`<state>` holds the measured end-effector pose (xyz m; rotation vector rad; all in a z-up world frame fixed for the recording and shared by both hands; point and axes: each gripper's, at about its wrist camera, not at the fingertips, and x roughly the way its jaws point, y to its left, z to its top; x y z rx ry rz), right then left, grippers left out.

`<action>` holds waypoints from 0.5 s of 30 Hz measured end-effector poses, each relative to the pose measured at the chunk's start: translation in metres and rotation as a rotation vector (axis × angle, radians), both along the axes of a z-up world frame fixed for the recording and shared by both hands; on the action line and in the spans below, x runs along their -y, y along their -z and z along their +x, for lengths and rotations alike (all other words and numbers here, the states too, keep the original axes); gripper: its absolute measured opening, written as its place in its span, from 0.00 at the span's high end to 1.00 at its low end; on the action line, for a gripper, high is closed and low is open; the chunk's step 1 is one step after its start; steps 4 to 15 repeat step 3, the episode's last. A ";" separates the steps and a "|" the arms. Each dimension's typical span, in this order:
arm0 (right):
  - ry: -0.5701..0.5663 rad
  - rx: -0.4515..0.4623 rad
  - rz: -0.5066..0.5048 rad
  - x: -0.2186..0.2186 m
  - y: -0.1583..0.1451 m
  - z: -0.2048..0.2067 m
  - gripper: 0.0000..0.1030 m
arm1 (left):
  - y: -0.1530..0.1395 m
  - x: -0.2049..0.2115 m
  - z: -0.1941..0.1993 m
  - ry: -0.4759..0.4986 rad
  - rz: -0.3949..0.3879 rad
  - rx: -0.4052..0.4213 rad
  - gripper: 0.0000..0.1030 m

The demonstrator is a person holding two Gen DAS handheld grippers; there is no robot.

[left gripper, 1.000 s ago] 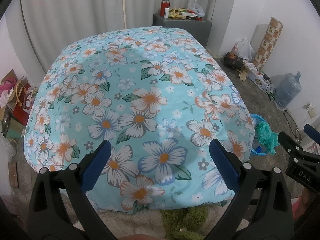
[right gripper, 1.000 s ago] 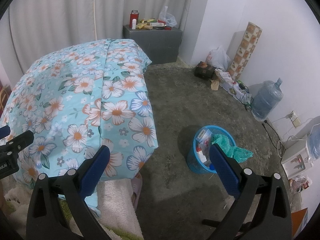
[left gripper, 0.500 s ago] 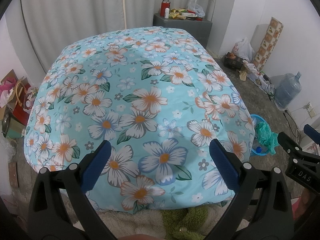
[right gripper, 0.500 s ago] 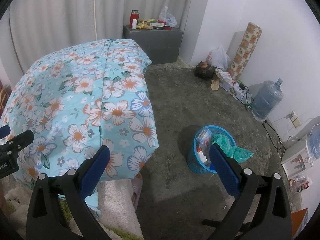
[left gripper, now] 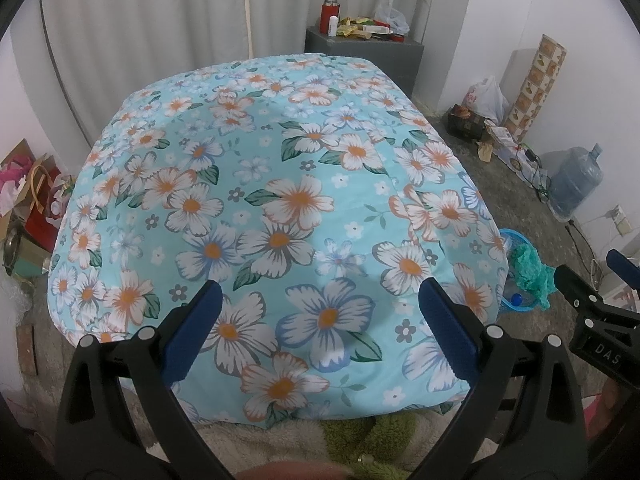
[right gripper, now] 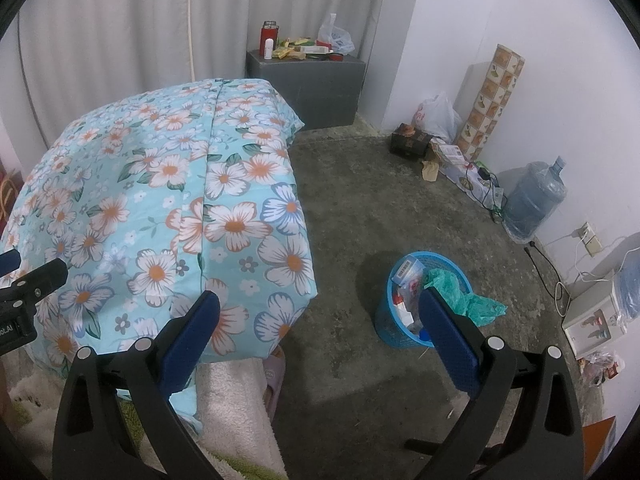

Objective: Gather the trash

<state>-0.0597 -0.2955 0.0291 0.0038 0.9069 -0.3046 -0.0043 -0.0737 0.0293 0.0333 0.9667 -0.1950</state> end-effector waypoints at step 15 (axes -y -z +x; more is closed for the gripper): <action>0.000 -0.001 -0.001 0.000 0.000 0.000 0.06 | 0.001 -0.001 -0.002 0.001 0.000 0.000 0.08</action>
